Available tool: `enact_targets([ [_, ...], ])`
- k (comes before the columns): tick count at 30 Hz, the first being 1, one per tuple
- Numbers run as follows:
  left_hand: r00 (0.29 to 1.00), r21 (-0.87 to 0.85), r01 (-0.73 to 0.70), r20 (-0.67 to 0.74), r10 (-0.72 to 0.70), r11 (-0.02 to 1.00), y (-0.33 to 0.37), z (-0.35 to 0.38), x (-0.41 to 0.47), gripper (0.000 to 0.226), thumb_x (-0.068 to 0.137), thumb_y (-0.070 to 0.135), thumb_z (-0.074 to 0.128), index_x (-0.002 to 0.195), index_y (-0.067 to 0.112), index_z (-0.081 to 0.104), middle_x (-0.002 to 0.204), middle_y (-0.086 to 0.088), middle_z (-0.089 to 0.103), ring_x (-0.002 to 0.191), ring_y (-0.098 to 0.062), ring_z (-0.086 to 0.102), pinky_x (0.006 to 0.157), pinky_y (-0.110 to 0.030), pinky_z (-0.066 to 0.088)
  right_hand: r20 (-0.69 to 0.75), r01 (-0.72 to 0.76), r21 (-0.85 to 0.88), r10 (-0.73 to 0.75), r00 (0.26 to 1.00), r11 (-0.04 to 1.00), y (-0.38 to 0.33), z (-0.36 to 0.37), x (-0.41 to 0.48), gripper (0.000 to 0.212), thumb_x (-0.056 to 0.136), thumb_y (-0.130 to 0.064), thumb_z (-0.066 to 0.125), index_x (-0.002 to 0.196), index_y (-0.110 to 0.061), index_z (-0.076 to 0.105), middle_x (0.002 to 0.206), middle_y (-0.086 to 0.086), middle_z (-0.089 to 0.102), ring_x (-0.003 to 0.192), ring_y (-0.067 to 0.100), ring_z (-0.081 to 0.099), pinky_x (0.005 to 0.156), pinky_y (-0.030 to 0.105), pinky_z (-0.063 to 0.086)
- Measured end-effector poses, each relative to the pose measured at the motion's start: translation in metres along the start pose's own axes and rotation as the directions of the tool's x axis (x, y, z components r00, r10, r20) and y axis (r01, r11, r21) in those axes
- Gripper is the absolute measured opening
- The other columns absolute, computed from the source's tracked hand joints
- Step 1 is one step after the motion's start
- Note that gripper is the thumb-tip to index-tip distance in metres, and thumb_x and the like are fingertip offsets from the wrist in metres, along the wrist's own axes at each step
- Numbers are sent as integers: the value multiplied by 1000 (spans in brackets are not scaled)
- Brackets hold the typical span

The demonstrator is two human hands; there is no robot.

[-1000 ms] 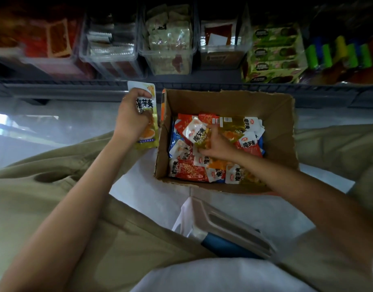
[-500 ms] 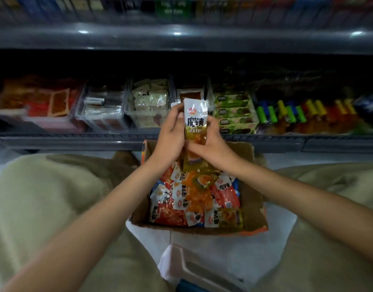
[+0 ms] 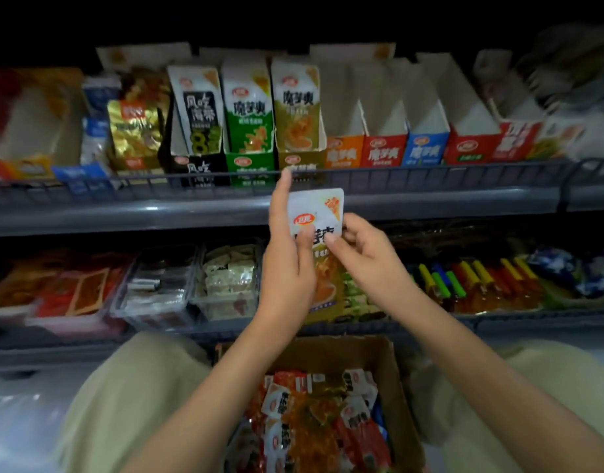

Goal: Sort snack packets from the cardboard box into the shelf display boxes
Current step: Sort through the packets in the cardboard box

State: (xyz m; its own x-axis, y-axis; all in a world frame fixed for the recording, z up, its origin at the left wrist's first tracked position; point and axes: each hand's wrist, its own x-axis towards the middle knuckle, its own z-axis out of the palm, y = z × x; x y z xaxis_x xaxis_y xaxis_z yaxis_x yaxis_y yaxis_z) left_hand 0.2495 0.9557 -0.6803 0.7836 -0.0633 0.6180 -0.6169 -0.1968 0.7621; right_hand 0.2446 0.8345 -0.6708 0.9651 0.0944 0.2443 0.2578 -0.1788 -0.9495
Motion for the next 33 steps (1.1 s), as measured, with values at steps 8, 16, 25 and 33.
enact_targets([
  [8, 986, 124, -86, -132, 102, 989, -8, -7, 36, 12, 100, 35, 34, 109, 39, 40, 100, 16, 59, 90, -5, 59, 74, -31, 50, 78, 98, -89, -92, 993, 991, -26, -6, 38, 39, 88, -8, 64, 105, -40, 52, 103, -18, 66, 98, -4, 62, 76, 12, 48],
  [16, 958, 446, -139, -167, 235, 884, -51, -13, 91, 44, 100, 41, 31, 128, 9, 43, 126, -7, 48, 119, -24, 43, 100, -49, 36, -7, 335, -254, -348, 937, 907, -51, -18, 99, 30, 91, -14, 59, 118, -27, 57, 110, -14, 65, 107, 0, 59, 89, 29, 53],
  [25, 960, 735, -67, -137, 244, 675, -90, -4, 130, 54, 96, 40, 32, 139, 8, 35, 139, -10, 46, 132, -19, 32, 112, -46, 7, -236, 540, -49, -535, 811, 840, -61, -30, 169, 26, 90, 0, 57, 111, -15, 53, 104, -7, 62, 103, 4, 61, 82, 15, 49],
  [33, 958, 771, -127, -68, 279, 625, -93, -3, 129, 23, 91, 30, 41, 94, 16, 58, 124, -5, 57, 120, -20, 48, 106, -43, 17, -460, 466, 221, -329, 824, 857, -46, -27, 192, 12, 93, -9, 56, 94, -21, 55, 94, -5, 66, 82, 2, 65, 60, 17, 53],
])
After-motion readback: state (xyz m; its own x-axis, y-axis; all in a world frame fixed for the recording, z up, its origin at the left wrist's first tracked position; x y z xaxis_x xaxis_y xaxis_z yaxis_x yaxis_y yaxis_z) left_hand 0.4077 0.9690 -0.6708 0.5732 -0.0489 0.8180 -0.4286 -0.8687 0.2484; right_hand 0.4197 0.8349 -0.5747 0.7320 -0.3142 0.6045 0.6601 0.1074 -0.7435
